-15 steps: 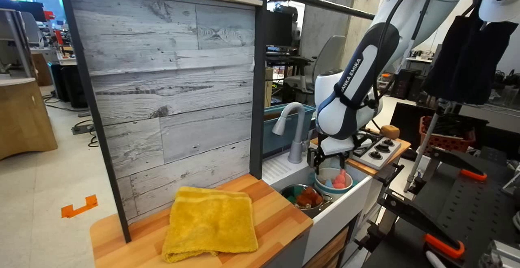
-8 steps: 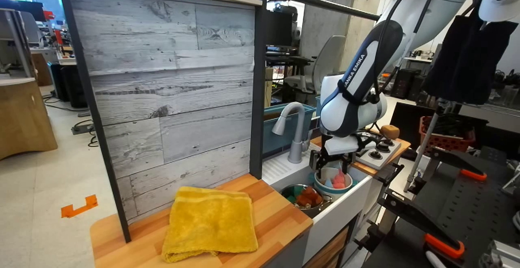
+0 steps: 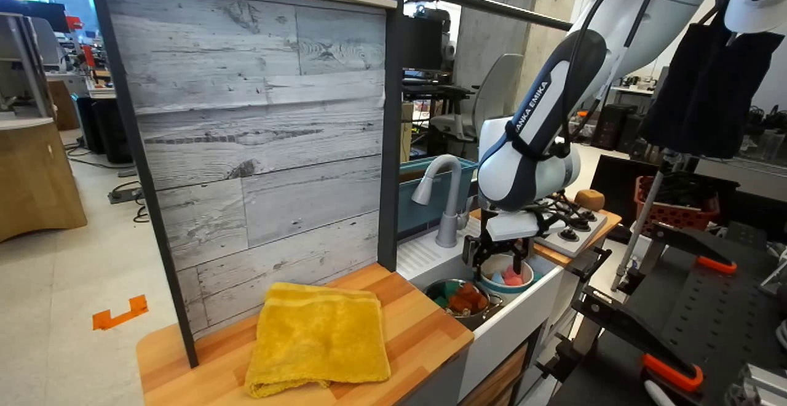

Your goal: Put the things on the counter inside the pot in the sink, wipe the counter with the towel, and then remove the things from the dish in the sink and put them on the stove

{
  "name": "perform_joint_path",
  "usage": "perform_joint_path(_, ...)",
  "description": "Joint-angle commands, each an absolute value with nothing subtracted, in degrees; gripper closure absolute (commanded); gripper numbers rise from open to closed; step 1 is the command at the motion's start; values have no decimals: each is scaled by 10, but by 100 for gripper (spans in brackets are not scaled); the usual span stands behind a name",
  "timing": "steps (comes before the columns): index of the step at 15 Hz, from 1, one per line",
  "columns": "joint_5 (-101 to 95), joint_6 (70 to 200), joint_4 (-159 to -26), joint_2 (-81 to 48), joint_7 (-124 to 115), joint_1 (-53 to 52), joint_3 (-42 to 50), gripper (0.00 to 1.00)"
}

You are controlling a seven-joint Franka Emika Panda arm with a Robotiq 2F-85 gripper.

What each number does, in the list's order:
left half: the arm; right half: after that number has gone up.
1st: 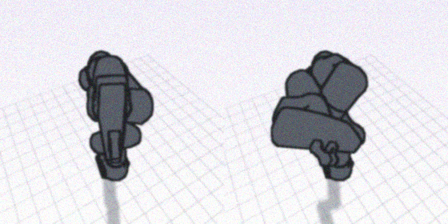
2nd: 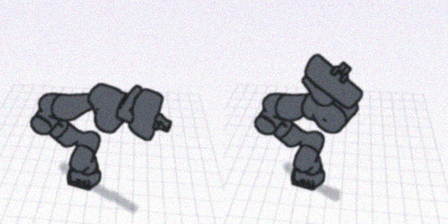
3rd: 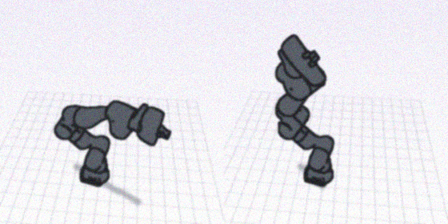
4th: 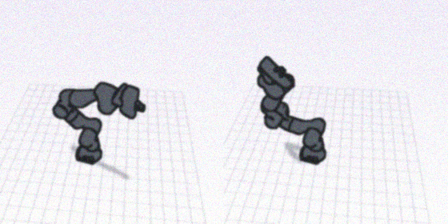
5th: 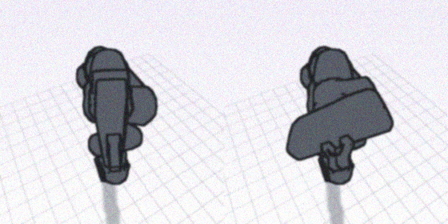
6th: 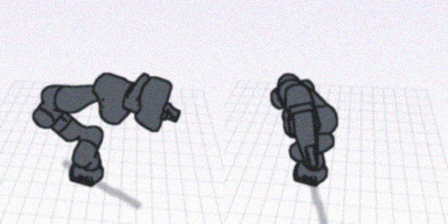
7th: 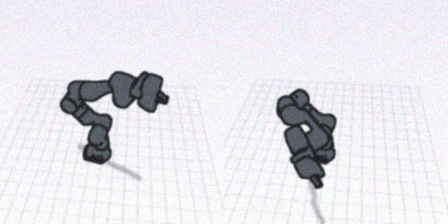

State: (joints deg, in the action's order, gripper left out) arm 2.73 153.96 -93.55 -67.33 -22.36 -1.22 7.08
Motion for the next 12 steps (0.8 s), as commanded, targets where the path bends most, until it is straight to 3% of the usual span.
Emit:
perform_joint_path(1,52,1537,-952,-651,-195,9,60,0)
perform_joint_path(12,62,1538,-944,-662,-199,24,65,0)
